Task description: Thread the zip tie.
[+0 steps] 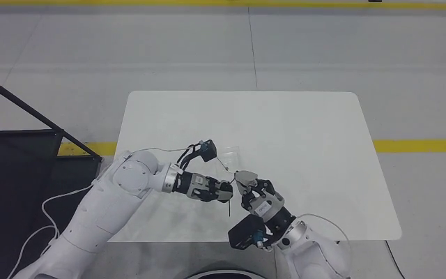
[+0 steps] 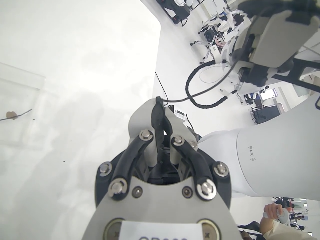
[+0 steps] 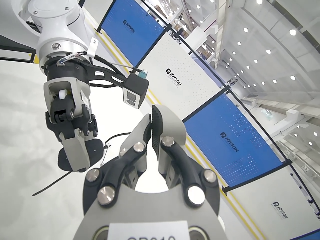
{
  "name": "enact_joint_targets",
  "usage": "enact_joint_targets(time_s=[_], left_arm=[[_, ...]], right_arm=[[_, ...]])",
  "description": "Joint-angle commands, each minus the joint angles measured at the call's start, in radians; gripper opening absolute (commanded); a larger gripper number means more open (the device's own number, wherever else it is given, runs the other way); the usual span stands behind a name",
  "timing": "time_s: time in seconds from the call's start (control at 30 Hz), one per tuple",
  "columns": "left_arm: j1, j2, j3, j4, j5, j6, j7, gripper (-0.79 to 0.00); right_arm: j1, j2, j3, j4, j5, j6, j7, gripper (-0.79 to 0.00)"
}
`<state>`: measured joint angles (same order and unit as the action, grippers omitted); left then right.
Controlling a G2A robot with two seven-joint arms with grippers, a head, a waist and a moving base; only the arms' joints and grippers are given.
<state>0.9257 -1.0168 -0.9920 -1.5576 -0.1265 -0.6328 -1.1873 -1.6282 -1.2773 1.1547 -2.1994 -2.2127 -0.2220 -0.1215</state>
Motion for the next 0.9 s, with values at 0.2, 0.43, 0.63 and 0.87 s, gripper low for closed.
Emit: enact_joint_targets(time_s=[0.2, 0.43, 0.63, 0.87], left_arm=[[-0.010, 0.013, 0.018, 0.001, -0.022, 0.005, -0.005, -0.785], [-0.018, 0.028, 0.035, 0.001, -0.032, 0.004, -0.004, -0.785], [-0.026, 0.039, 0.053, -0.002, -0.041, 0.001, -0.001, -0.785], [-0.034, 0.050, 0.069, -0.005, -0.058, -0.005, 0.005, -0.785]], right_arm=[[-0.009, 0.004, -0.016, -0.008, -0.072, 0.021, 0.023, -0.785], [-0.010, 0.005, -0.033, -0.011, -0.109, 0.062, 0.040, -0.785], [-0.010, 0.006, -0.046, -0.010, -0.137, 0.066, 0.052, -0.785], [0.003, 0.007, -0.067, -0.006, -0.164, 0.048, 0.070, -0.785]])
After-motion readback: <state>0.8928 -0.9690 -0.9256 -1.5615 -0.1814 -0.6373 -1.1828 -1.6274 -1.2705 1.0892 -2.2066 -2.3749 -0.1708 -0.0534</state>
